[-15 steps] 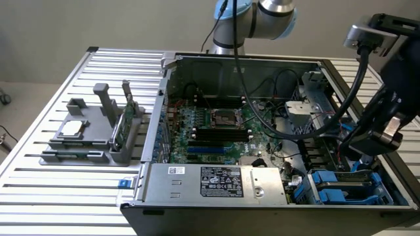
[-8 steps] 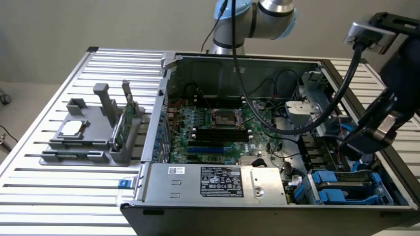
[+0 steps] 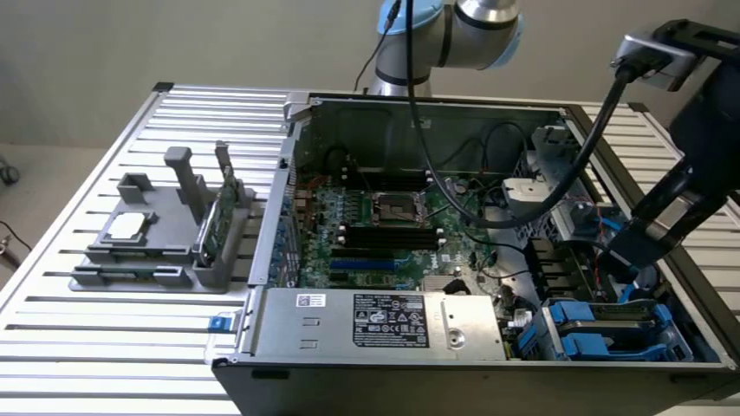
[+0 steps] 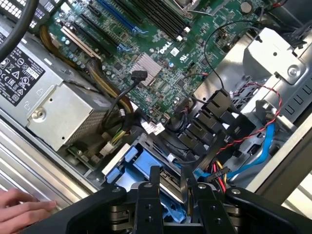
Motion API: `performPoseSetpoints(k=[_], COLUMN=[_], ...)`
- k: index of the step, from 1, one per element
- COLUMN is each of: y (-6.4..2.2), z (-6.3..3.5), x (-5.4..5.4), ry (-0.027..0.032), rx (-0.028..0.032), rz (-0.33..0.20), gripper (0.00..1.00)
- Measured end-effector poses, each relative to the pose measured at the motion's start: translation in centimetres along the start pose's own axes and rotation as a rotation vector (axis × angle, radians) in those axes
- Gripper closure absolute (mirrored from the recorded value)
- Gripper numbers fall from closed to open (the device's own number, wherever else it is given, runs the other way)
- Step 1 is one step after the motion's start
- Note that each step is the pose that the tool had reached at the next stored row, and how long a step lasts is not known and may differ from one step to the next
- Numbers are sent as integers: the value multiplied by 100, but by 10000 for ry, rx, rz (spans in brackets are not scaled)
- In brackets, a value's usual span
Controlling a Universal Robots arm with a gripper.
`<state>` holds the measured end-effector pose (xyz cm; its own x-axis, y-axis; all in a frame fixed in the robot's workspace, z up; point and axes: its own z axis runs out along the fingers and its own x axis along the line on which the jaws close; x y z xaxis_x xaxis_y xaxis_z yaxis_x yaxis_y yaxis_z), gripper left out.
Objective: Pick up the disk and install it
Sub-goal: 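Insert the first disk wire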
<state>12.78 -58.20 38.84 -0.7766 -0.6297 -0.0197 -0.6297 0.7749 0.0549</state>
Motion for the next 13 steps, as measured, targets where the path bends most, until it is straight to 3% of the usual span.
performPoseSetpoints(k=[13], y=[-15], z=[-1], x=[-36], ry=[-99], rx=[56], rz=[1016], gripper=[69])
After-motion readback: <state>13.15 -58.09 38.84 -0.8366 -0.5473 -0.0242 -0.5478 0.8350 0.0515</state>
